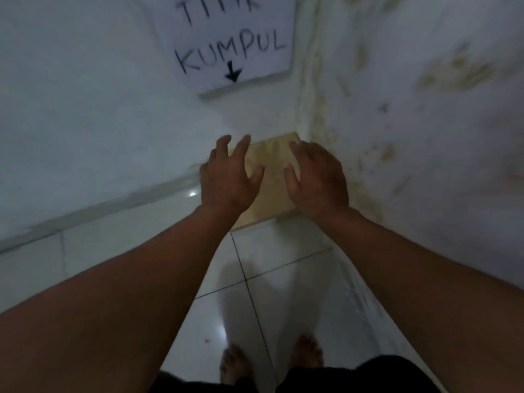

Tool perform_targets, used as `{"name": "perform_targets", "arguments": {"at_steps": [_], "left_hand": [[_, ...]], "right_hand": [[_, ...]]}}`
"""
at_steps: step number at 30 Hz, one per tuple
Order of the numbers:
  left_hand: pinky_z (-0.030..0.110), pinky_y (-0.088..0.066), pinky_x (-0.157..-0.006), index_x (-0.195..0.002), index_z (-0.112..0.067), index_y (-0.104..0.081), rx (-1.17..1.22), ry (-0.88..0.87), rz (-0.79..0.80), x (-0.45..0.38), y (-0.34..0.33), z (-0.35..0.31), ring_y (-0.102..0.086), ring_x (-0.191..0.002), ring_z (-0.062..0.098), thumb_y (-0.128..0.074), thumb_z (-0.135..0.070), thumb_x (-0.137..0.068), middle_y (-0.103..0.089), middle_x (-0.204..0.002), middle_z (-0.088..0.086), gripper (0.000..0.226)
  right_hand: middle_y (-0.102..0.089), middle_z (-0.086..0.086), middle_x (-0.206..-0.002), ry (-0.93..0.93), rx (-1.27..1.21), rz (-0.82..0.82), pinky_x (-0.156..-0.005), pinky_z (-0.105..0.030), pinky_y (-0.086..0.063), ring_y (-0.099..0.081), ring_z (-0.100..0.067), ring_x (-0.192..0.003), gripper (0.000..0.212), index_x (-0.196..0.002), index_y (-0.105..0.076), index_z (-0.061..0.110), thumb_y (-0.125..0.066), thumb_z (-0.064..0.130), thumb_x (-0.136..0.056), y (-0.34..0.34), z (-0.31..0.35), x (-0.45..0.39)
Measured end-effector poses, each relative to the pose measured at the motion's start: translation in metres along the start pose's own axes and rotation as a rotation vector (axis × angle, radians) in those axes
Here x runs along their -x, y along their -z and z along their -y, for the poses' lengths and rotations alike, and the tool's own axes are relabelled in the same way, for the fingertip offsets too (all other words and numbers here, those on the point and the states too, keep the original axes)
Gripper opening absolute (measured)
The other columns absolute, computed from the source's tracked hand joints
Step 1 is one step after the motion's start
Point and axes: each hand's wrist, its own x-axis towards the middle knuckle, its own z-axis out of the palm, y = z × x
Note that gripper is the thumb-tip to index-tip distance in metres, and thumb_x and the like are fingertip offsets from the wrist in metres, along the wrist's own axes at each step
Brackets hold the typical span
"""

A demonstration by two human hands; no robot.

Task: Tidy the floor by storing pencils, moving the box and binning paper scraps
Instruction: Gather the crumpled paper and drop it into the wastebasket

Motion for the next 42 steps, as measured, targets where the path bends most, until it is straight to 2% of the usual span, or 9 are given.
{"name": "perform_targets", "arguments": {"at_steps": [5, 11, 20, 24, 31, 37, 42], "left_hand": [[0.047, -0.043, -0.098, -0.148, -0.023, -0.039, 0.014, -0.074, -0.032, 0.004, 0.124, -0.057, -0.045, -0.130, 0.031, -0.057, -0.047, -0.092, -0.036, -0.151, 0.013, 0.064], [0.048, -0.045, -0.099, -0.146, -0.025, -0.041, 0.027, -0.159, -0.072, -0.002, 0.271, -0.121, -0.047, -0.130, 0.030, -0.059, -0.043, -0.092, -0.037, -0.151, 0.010, 0.060], [0.049, -0.046, -0.099, -0.148, -0.026, -0.037, 0.014, -0.329, -0.190, -0.008, 0.446, -0.171, -0.046, -0.130, 0.031, -0.058, -0.043, -0.092, -0.036, -0.152, 0.010, 0.062], [0.049, -0.048, -0.097, -0.146, -0.024, -0.039, 0.048, -0.473, -0.270, -0.018, 0.496, -0.189, -0.050, -0.127, 0.032, -0.060, -0.042, -0.092, -0.038, -0.150, 0.011, 0.061], [0.049, -0.050, -0.098, -0.147, -0.020, -0.039, 0.086, -0.780, -0.243, -0.015, 0.563, -0.188, -0.049, -0.129, 0.030, -0.057, -0.042, -0.094, -0.037, -0.151, 0.012, 0.060], [0.049, -0.050, -0.096, -0.146, -0.019, -0.041, 0.139, -0.948, -0.212, 0.011, 0.580, -0.198, -0.051, -0.126, 0.031, -0.058, -0.041, -0.093, -0.040, -0.148, 0.013, 0.059], [0.046, -0.047, -0.097, -0.146, -0.021, -0.042, 0.226, -1.050, -0.148, 0.068, 0.580, -0.210, -0.051, -0.126, 0.030, -0.057, -0.041, -0.094, -0.039, -0.149, 0.011, 0.058]], "right_hand": [[-0.053, -0.006, -0.139, 0.010, -0.031, -0.022, -0.106, -0.041, -0.038, -0.047, -0.024, -0.129, 0.048, -0.143, -0.046, 0.020, -0.044, 0.033, -0.096, 0.131, 0.050, -0.002], [-0.058, -0.004, -0.133, 0.015, -0.043, -0.172, -0.101, -0.040, -0.042, -0.052, -0.024, -0.123, 0.046, -0.139, -0.048, 0.020, -0.045, 0.032, -0.095, 0.274, 0.108, -0.014], [-0.057, -0.009, -0.135, 0.012, -0.032, -0.353, -0.104, -0.042, -0.041, -0.052, -0.025, -0.126, 0.047, -0.140, -0.048, 0.017, -0.047, 0.032, -0.096, 0.431, 0.179, -0.019], [-0.055, -0.008, -0.137, -0.047, -0.012, -0.432, -0.105, -0.043, -0.042, -0.050, -0.024, -0.127, 0.047, -0.142, -0.044, 0.018, -0.044, 0.033, -0.098, 0.468, 0.203, -0.017], [-0.053, -0.005, -0.140, -0.265, 0.108, -0.607, -0.106, -0.042, -0.039, -0.047, -0.022, -0.130, 0.048, -0.145, -0.040, 0.019, -0.039, 0.034, -0.099, 0.507, 0.254, 0.020], [-0.054, -0.007, -0.139, -0.405, 0.175, -0.707, -0.105, -0.042, -0.042, -0.050, -0.023, -0.129, 0.048, -0.145, -0.042, 0.018, -0.038, 0.036, -0.100, 0.527, 0.279, 0.071], [-0.050, -0.006, -0.144, -0.548, 0.222, -0.731, -0.109, -0.043, -0.039, -0.046, -0.023, -0.133, 0.049, -0.146, -0.039, 0.020, -0.038, 0.038, -0.100, 0.542, 0.289, 0.147]]}}
